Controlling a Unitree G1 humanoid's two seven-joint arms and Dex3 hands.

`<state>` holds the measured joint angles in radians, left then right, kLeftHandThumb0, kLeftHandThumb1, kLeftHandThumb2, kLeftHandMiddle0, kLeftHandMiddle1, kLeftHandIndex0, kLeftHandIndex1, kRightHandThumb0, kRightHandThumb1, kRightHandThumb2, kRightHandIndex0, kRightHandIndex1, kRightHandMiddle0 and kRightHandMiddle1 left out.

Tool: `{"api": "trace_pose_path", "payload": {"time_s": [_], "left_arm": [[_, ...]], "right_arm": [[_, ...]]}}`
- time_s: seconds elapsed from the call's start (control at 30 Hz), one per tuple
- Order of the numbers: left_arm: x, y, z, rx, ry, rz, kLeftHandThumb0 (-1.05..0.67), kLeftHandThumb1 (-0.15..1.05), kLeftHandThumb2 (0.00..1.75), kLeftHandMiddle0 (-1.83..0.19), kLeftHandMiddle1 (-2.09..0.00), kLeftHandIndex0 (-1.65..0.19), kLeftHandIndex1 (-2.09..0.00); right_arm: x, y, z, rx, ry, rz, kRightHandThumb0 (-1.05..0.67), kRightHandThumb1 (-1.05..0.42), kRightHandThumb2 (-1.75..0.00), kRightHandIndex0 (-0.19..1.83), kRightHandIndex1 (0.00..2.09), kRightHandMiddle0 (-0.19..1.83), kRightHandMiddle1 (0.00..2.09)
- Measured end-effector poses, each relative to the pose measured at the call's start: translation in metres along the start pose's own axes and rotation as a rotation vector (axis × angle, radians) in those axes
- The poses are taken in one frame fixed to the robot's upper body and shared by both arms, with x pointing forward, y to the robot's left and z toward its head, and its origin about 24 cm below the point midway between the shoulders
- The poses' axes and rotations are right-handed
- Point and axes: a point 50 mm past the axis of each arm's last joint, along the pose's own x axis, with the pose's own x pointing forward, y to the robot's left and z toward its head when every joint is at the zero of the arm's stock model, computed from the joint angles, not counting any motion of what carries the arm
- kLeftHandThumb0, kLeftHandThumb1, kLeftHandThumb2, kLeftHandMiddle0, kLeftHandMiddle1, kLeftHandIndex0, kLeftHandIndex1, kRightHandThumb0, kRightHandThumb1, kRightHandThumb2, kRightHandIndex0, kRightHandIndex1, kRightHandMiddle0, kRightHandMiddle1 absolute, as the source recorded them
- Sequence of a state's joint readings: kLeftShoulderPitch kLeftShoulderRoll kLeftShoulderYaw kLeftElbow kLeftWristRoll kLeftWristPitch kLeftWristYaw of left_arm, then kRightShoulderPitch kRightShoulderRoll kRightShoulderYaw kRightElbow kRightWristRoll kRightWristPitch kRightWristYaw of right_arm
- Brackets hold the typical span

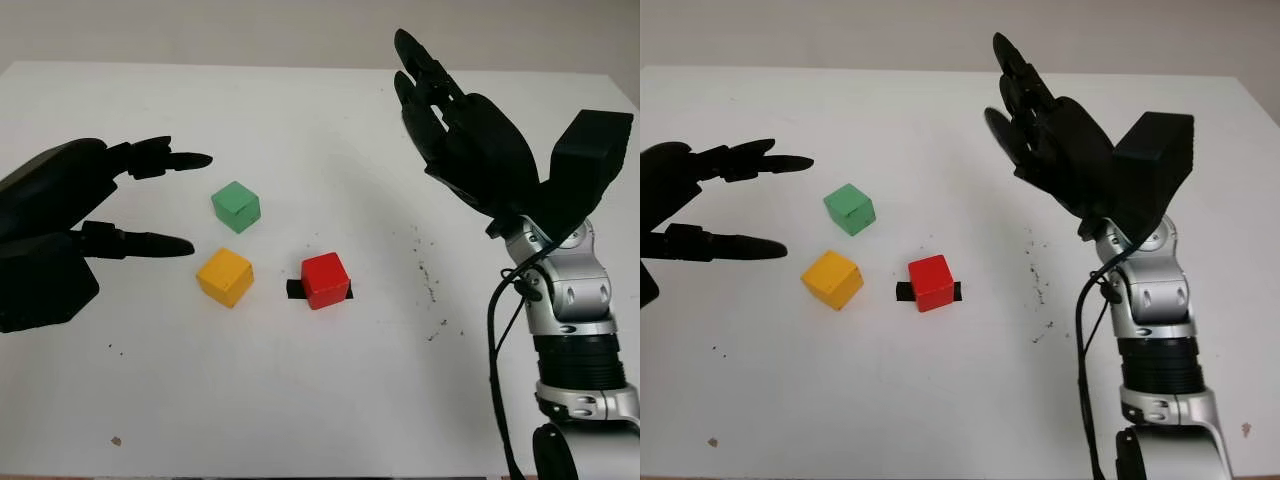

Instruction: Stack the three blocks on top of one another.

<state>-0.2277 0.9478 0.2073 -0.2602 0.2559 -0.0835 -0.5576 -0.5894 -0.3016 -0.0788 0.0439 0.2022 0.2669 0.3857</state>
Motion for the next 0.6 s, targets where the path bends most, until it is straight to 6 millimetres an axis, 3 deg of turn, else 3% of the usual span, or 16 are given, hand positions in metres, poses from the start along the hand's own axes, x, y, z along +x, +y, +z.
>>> {"api": "trace_pose_path", "payload": {"time_s": [0.3, 0.6], "left_arm": [[0.009, -0.018, 0.008, 0.154, -0.012, -0.174, -0.7, 0.79, 0.05, -0.15, -0.04, -0.57, -0.06], [0.017, -0.038, 0.013, 0.231, -0.077, -0.143, -0.71, 0.85, 0.07, -0.12, -0.04, -0.51, -0.03]], "right_arm": [[-0.009, 0.001, -0.014, 0.051, 0.046, -0.071, -0.83, -1.05, -0.73, -0.19, 0.0, -0.19, 0.0], [-0.028, 0.004, -0.037, 0.093, 0.104, -0.128, -0.78, -1.05, -0.74, -0.19, 0.0, -0.19, 0.0]]}}
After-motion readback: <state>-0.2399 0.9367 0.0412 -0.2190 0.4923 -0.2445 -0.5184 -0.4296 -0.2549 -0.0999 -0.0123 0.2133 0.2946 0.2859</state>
